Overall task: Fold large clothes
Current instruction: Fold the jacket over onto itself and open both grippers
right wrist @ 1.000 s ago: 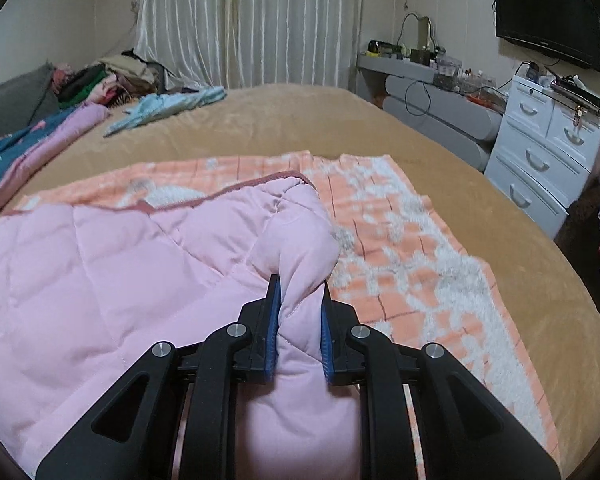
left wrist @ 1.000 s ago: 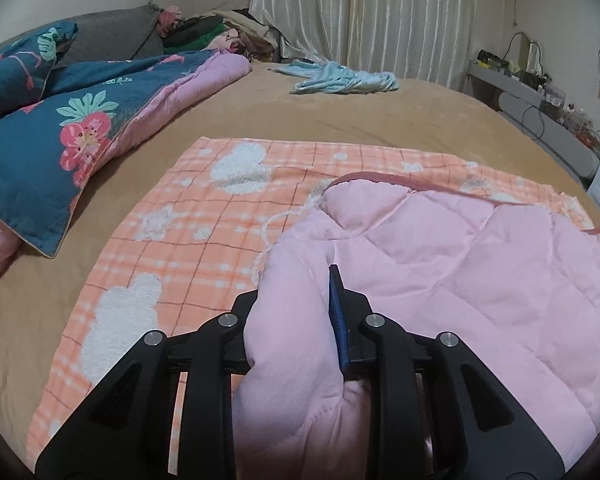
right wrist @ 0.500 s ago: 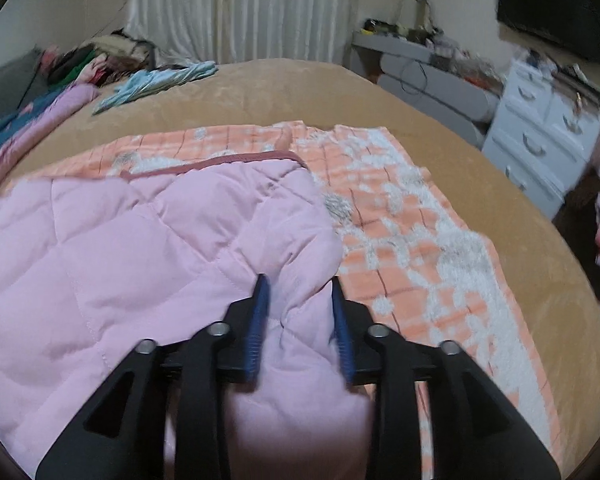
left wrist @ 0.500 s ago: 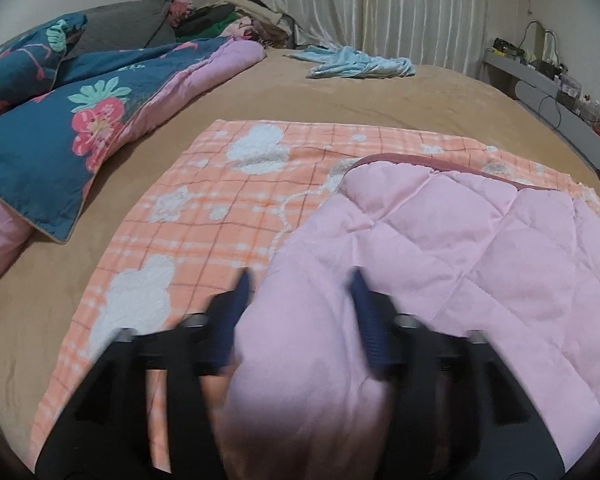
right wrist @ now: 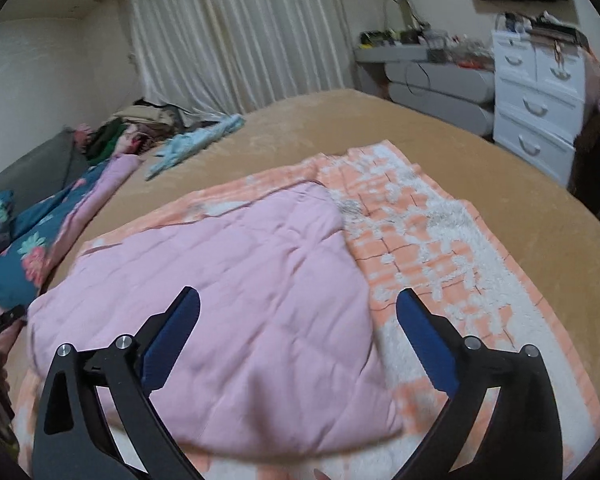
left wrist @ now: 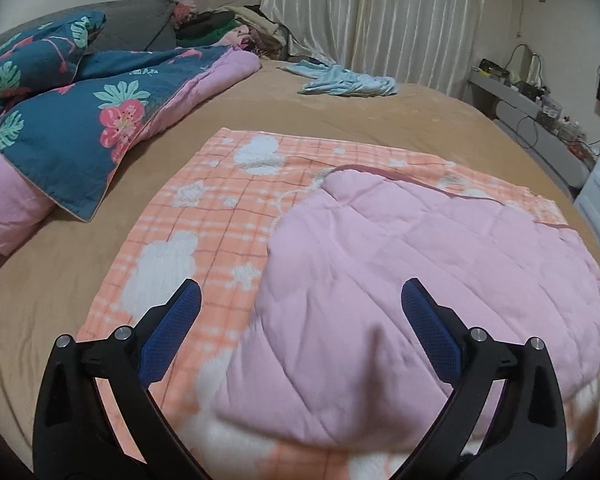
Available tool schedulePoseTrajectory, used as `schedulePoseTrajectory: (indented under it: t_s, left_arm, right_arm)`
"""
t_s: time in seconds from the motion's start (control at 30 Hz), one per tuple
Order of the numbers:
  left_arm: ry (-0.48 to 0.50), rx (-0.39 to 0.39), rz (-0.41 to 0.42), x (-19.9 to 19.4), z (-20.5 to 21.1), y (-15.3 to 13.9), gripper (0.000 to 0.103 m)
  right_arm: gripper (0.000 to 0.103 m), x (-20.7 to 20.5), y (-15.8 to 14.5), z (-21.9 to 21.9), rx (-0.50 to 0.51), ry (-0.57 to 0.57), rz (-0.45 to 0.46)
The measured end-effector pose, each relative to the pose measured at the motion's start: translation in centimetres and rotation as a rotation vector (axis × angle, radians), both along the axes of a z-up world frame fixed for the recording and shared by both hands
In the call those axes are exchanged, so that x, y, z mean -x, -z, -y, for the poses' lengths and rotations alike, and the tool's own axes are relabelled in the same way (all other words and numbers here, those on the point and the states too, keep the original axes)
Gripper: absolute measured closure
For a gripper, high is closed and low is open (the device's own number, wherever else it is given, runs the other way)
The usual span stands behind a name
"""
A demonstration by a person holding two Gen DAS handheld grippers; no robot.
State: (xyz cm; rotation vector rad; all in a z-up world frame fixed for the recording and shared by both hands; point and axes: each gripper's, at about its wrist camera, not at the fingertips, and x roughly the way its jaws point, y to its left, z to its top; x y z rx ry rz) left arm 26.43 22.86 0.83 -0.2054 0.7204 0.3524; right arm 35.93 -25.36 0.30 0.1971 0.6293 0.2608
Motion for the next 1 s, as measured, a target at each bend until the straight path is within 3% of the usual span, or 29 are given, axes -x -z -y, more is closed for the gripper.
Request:
schedulePoseTrajectory:
  t_s: [0.33, 0.63, 1.0]
  left_arm:
    - [0.042, -0.043, 0.003, 4.2, 2.9, -1.1, 0.009]
    - [0.07, -0.073, 0.015, 6.7, 5.3, -1.9, 0.009]
    - [0.094, -0.105, -0.01, 8.0, 7.5, -0.7, 0.009]
  right_arm:
    - [0.004, 6.9, -2.5, -1.1, 0.024, -0.023, 0.11]
    - [0.004, 9.1, -1.2, -1.1, 0.014, -0.017, 0.076]
    - [0.004, 10.6, 0.7, -0.4, 0.002, 0.022, 0.029]
